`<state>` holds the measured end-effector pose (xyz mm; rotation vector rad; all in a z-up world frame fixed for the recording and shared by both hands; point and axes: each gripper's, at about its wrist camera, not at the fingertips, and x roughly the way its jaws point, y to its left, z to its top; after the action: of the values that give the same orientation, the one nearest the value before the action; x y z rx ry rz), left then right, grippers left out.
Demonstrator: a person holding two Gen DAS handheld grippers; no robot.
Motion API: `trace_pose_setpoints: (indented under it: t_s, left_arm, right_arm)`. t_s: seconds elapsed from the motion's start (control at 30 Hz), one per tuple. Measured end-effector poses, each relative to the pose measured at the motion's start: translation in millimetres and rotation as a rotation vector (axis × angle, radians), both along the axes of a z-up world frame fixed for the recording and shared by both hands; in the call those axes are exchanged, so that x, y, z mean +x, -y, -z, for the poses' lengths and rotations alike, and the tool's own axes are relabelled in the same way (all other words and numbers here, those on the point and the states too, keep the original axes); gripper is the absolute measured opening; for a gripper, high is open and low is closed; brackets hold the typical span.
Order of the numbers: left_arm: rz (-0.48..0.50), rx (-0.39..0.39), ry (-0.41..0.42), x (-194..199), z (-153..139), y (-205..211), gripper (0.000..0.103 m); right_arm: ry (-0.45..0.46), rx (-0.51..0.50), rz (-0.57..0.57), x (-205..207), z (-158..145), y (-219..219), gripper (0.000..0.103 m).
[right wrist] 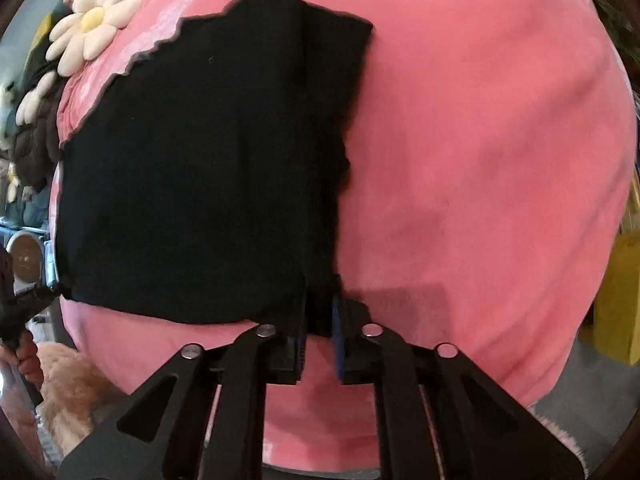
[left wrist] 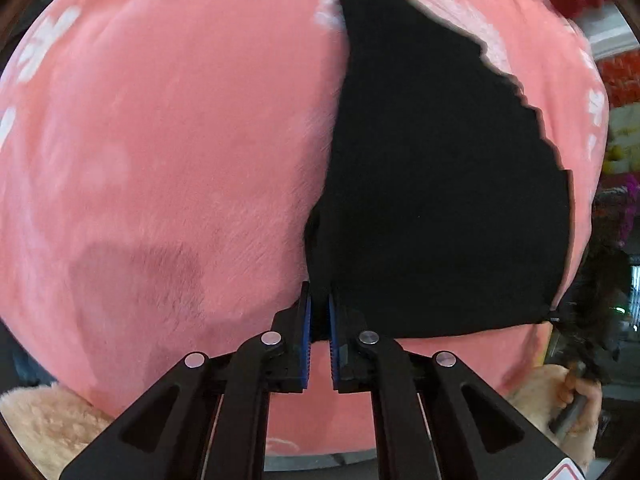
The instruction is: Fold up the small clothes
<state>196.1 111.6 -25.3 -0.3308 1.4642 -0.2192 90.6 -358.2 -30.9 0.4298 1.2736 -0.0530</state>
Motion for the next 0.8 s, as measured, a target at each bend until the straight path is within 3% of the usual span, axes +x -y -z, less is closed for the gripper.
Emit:
trace_pose_setpoints:
  t_s: [0.07, 0.17, 0.27, 0.37, 0.43, 0.47, 0.5, 0.53, 0.57, 0.6, 0.63, 0.73, 0.8]
  left_arm:
    - [-0.012, -0.018, 0.056, 1, -23, -3, 0.006]
    - [0.027, 0.024, 0.198, 17, -63, 6, 0.007]
    - [0.057, 0.012, 0.293, 55, -83, 28, 0.016]
    - [0.071, -0.010, 0.280, 91, -68, 49, 0.022]
    - [0.042, 0.012, 0.254, 115, -48, 57, 0.024]
    - [0.031, 0.015, 0.230, 124, -36, 59, 0.025]
    - [0.019, 0.013, 0.212, 126, -27, 62, 0.025]
    - [0.009, 0.004, 0.197, 131, -17, 63, 0.025]
    - [0.004, -0.007, 0.226, 134, -16, 63, 0.024]
    - [0.016, 0.000, 0.253, 137, -19, 64, 0.019]
    - [0.041, 0.023, 0.277, 139, -25, 66, 0.000]
    - [0.056, 0.027, 0.324, 143, -35, 65, 0.000]
    - [0.051, 0.039, 0.294, 147, -23, 61, 0.004]
  right_arm:
    - [0.107, -0.020, 0.020, 2, -33, 3, 0.013]
    - [0.216, -0.027, -0.008, 31, -66, 1, 0.013]
    - [0.265, -0.058, -0.027, 67, -71, 0, 0.011]
    - [0.264, -0.095, -0.021, 99, -59, 2, 0.012]
    - [0.250, -0.146, 0.006, 122, -41, 6, 0.025]
    - [0.247, -0.169, 0.023, 127, -36, 9, 0.047]
    - [0.246, -0.176, 0.027, 135, -27, 11, 0.055]
    - [0.233, -0.159, 0.013, 142, -19, 11, 0.053]
    - [0.207, -0.105, -0.007, 148, -10, 12, 0.021]
    - [0.207, -0.068, 0.003, 147, -10, 20, 0.002]
    - [0.244, -0.044, 0.018, 144, -17, 23, 0.002]
    - [0.358, -0.050, 0.063, 127, -35, 35, 0.002]
    - [0.226, -0.039, 0.082, 136, 4, 47, 0.002]
